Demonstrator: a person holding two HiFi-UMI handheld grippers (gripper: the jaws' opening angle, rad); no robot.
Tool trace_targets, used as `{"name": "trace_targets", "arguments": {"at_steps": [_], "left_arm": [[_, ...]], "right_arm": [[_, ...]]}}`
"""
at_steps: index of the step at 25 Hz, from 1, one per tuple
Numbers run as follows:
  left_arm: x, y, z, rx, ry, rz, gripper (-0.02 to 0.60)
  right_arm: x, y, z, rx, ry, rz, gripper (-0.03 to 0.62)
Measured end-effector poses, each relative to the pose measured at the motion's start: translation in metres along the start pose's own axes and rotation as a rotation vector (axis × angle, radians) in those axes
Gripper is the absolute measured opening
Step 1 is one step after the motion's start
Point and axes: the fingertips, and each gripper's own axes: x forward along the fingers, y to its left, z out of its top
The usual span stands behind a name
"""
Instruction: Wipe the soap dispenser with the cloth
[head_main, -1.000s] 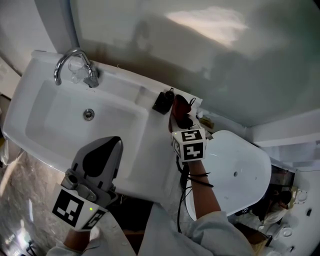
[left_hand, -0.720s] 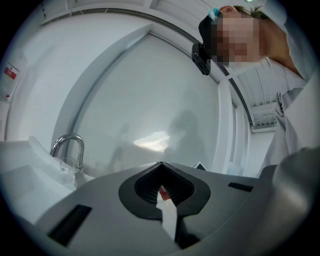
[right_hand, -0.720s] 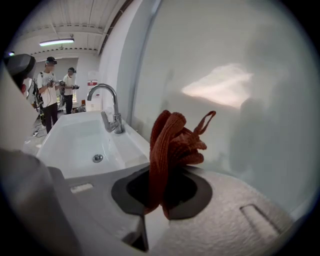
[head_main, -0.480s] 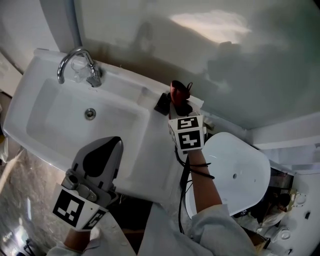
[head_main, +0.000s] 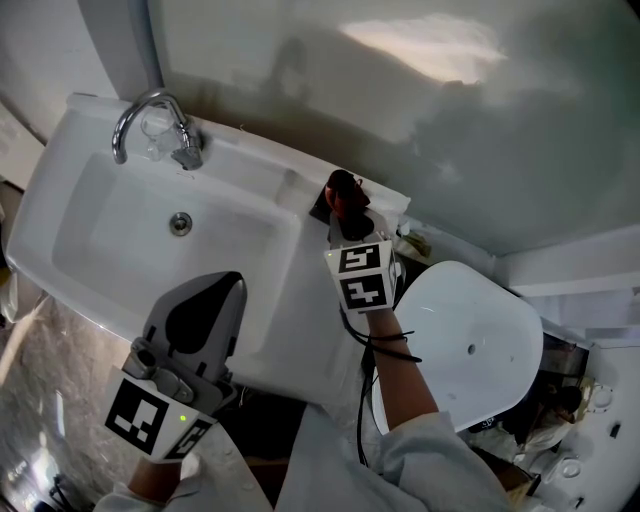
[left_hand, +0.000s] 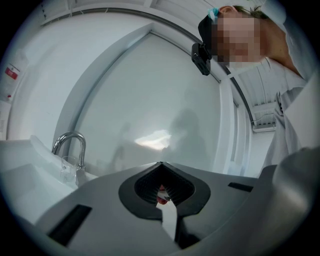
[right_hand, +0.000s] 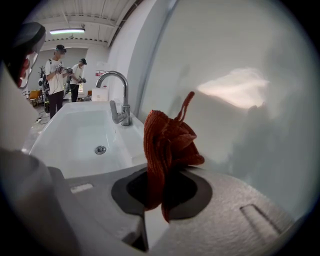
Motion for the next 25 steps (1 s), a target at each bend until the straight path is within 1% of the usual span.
{"name": "trace_targets", "arguments": {"at_steps": [2,5,8,12,17,21,25], "left_arm": [[0.001,0.002,-0.002,0.000,0.003,0.001,0.003],[0.002,0.004,-0.003,-0.001,0.008,0.008,0.003],[0.003,0.005,-0.003,0.001,0.013,0.015,0.003],[0.001,0.010,-0.006,-0.001,0.023,0.030,0.003],[0.002,0.015,-0.003,0.005,-0.007,0.040,0.003],[0.002,0.016,-0.010,-0.006,0.025,0.045,0.003],[0.002,0.018,-0.011,-0.005,0.018,0.050,0.003]], "right_arm": [[0.003,0.005,-0.003,0.005,0.005,0.006,0.055],[0.009,0.019,-0.011,0.010,0.032,0.054,0.055],[0.020,0.034,-0.028,0.019,0.074,0.098,0.055],[0.035,0.045,-0.049,0.041,0.121,0.121,0.055],[0.048,0.052,-0.065,0.072,0.158,0.148,0.055],[0.052,0.067,-0.064,0.161,0.165,0.210,0.055],[0.056,0.087,-0.050,0.226,0.129,0.272,0.055]]}}
